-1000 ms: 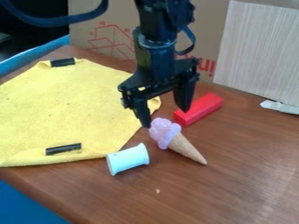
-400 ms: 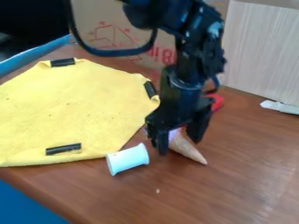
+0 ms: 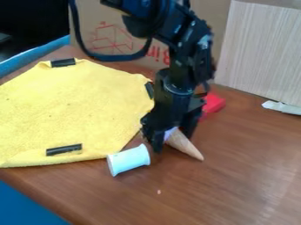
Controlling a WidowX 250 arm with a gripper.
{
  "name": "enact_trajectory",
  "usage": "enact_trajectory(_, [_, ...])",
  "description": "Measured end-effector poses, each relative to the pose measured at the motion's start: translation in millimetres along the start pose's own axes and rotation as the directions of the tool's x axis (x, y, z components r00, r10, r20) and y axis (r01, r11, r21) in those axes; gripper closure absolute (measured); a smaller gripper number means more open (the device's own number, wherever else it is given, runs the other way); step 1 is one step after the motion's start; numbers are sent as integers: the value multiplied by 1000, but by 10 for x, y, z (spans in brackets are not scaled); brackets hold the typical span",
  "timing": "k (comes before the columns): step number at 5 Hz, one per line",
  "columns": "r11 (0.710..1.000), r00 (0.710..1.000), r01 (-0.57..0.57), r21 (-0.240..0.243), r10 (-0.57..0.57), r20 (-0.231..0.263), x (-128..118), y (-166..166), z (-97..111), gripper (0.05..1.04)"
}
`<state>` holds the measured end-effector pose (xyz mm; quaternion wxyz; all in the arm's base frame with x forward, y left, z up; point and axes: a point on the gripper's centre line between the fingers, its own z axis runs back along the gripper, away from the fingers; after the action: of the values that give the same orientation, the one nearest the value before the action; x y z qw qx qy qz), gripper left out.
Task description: Put the plastic ice on the bottom edge of the cloth
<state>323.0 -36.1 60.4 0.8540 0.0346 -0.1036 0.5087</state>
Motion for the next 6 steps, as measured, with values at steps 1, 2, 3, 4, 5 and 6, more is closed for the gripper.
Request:
enact_trajectory(1, [1000,1000,17,-4,-18,-21,20,18,1,300])
enact_trajectory(2, [998,997,28,-61,-32,-70,126,83,275,300])
enact_trajectory(3, [990,998,-1,-139,-8,-64,378,103,504,300])
enact_trajectory(4, [979,997,-76,-189,69,-41,783,112,642,300])
enact_trajectory(5, [984,998,-61,-170,56,-35,1132,137,454,300])
enact_trajectory(6, [983,996,-88,-163,90,9,1398,336,371,300])
